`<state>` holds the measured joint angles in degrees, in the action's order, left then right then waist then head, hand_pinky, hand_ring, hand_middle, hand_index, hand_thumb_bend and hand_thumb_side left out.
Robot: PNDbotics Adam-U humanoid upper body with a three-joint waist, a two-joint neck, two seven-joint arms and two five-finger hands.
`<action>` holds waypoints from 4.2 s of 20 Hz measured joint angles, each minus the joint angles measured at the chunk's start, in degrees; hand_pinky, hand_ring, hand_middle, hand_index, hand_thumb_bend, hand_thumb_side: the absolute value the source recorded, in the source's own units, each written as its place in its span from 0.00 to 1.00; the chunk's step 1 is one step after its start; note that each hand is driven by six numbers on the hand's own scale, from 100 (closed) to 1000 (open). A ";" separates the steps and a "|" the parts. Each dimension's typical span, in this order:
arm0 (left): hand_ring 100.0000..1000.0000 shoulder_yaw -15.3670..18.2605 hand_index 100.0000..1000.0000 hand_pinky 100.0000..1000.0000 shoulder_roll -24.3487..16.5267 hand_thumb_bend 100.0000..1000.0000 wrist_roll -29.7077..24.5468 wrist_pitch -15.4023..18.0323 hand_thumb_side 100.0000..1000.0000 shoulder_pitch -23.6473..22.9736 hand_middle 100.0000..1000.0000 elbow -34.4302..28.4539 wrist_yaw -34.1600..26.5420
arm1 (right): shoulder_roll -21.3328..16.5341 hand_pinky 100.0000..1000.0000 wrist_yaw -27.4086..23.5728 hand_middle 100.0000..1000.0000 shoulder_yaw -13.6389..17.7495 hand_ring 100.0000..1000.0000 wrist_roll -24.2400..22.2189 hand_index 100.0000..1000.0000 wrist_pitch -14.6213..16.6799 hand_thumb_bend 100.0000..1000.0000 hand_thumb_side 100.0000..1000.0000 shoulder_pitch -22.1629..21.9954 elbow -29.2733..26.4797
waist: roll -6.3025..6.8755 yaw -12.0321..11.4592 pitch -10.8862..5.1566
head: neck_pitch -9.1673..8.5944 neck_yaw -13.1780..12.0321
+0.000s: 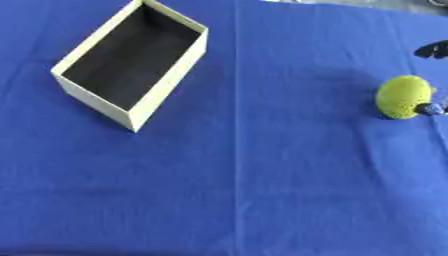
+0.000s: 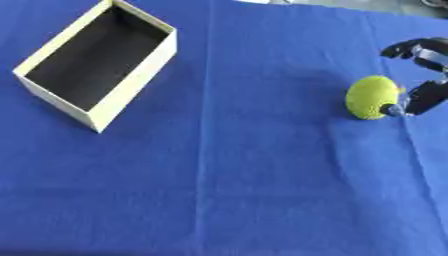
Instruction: Pick up objects on the table and place them in the box.
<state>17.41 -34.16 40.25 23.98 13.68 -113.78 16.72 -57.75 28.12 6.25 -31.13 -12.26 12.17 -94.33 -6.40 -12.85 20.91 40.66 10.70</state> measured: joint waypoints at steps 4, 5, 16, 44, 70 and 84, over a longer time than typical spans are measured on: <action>0.55 0.00 0.59 0.76 0.00 0.37 0.01 0.01 0.15 0.03 0.58 0.00 0.00 | 0.00 0.88 -0.05 0.88 -0.98 0.94 -0.80 0.94 0.76 0.46 0.00 0.77 0.83 | 0.01 -0.10 0.11 | 0.00 0.04; 0.55 0.00 0.59 0.76 0.00 0.37 0.01 0.01 0.15 0.05 0.58 0.00 0.00 | 0.00 0.88 -0.06 0.88 -1.25 0.94 -1.00 0.94 0.92 0.46 0.00 1.00 1.03 | 0.02 -0.16 0.12 | 0.00 0.06; 0.54 -0.02 0.59 0.76 0.00 0.36 0.01 0.02 0.15 0.44 0.57 0.00 -0.03 | 0.02 0.87 1.06 0.86 -4.33 0.92 -1.44 0.93 1.36 0.44 0.00 4.72 6.68 | 0.02 -0.76 0.48 | 0.00 0.55; 0.54 -0.02 0.59 0.75 0.00 0.35 0.05 0.04 0.17 0.52 0.57 0.00 -0.11 | 0.47 0.64 -4.10 0.40 -6.06 0.61 5.32 0.54 -0.91 0.00 0.03 3.39 8.49 | -0.13 -0.89 0.49 | 0.00 0.48; 0.54 -0.28 0.59 0.75 0.00 0.36 0.34 -0.10 0.17 0.55 0.57 0.00 -0.37 | 1.85 0.59 -3.37 0.42 -5.69 0.51 16.11 0.56 -1.83 0.00 0.00 20.43 -18.96 | -0.82 -1.86 -0.72 | 0.12 1.09; 0.54 -1.74 0.59 0.75 0.00 0.36 -0.50 0.55 0.16 2.24 0.57 0.00 -1.61 | 14.38 0.59 0.88 0.42 -16.43 0.51 4.52 0.57 -1.96 0.00 0.00 39.78 -17.65 | -0.99 -4.70 -1.18 | 0.41 6.45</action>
<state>15.67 -34.16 39.75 24.54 15.92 -113.77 15.12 -43.37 29.01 -10.18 -26.61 -14.23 51.95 -111.98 -7.39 -17.55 19.73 41.07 17.15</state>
